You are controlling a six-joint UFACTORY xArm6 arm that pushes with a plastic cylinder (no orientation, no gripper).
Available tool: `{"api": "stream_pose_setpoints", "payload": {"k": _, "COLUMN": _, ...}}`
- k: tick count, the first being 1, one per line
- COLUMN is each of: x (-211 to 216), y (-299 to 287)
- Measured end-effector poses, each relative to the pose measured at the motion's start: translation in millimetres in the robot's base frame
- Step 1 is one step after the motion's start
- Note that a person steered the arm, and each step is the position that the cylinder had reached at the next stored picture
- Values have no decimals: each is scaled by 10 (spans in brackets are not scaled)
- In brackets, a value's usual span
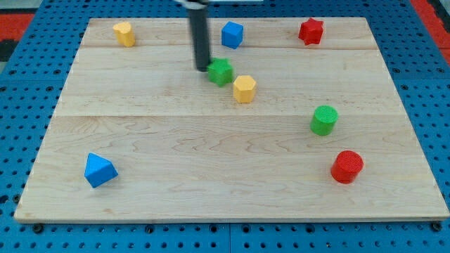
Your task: Slide the green star towards center right
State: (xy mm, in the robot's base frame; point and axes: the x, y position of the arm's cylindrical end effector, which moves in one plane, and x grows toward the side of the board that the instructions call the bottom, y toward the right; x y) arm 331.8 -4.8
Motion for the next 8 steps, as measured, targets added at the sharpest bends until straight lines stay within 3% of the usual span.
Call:
{"api": "stream_pose_setpoints", "payload": {"k": 1, "x": 4, "y": 837}}
{"api": "stream_pose_setpoints", "payload": {"k": 2, "x": 2, "y": 813}}
{"api": "stream_pose_setpoints", "payload": {"k": 3, "x": -5, "y": 78}}
{"api": "stream_pose_setpoints", "payload": {"k": 4, "x": 158, "y": 139}}
{"api": "stream_pose_setpoints", "payload": {"k": 6, "x": 605, "y": 1091}}
{"api": "stream_pose_setpoints", "payload": {"k": 8, "x": 667, "y": 1010}}
